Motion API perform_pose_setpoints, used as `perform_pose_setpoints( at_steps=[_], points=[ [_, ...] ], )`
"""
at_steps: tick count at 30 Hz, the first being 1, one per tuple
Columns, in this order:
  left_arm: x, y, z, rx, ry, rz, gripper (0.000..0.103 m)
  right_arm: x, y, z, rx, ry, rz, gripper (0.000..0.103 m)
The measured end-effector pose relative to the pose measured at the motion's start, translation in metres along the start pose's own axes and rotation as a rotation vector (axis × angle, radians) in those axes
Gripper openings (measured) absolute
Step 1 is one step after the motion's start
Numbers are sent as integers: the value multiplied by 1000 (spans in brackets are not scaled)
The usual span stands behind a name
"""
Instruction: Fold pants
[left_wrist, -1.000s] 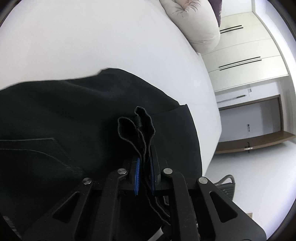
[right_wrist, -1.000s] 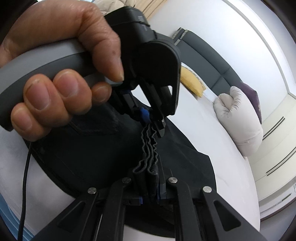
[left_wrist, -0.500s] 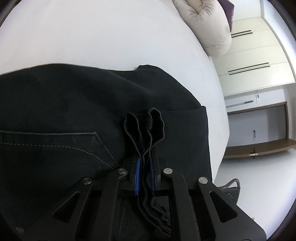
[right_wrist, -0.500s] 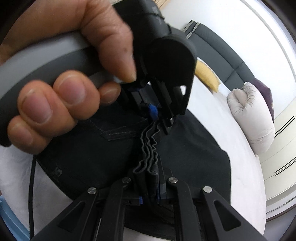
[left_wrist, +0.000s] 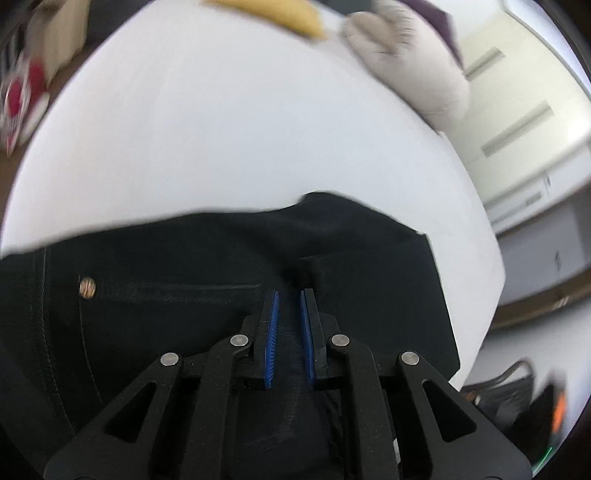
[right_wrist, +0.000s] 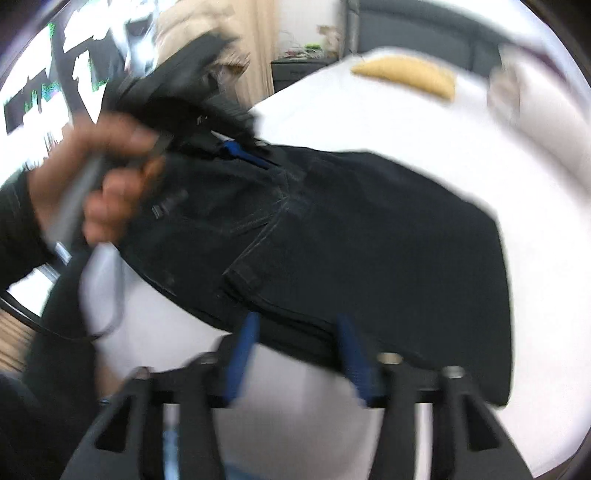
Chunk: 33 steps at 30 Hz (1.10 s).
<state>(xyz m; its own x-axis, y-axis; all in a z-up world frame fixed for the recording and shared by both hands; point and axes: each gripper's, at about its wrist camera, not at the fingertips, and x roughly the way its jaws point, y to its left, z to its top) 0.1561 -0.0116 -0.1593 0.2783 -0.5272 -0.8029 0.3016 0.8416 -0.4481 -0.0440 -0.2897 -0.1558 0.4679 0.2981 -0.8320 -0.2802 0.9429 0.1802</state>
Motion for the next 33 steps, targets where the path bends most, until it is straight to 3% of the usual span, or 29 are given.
perform_pose_setpoints(
  at_steps=[2, 4, 5, 9, 12, 17, 20, 33],
  points=[
    [0, -36, -9, 117, -16, 15, 11, -12, -33, 2, 95, -9, 73, 11],
    [11, -64, -24, 216, -1, 32, 11, -22, -83, 18, 189, -42, 174, 9],
    [12, -61, -25, 238, 14, 45, 11, -23, -113, 28, 242, -58, 237, 8],
    [43, -54, -48, 203, 113, 63, 11, 0, -181, 59, 367, -37, 401, 8],
    [44, -46, -62, 206, 101, 63, 11, 32, -211, 86, 412, 0, 467, 8],
    [40, -40, -64, 194, 106, 53, 11, 88, -234, 87, 531, 41, 521, 8],
    [42, -43, -66, 191, 104, 56, 11, 119, -247, 76, 597, 112, 521, 0],
    [46, -19, -72, 165, 89, 22, 11, 63, -217, -24, 610, 113, 605, 0]
  ],
)
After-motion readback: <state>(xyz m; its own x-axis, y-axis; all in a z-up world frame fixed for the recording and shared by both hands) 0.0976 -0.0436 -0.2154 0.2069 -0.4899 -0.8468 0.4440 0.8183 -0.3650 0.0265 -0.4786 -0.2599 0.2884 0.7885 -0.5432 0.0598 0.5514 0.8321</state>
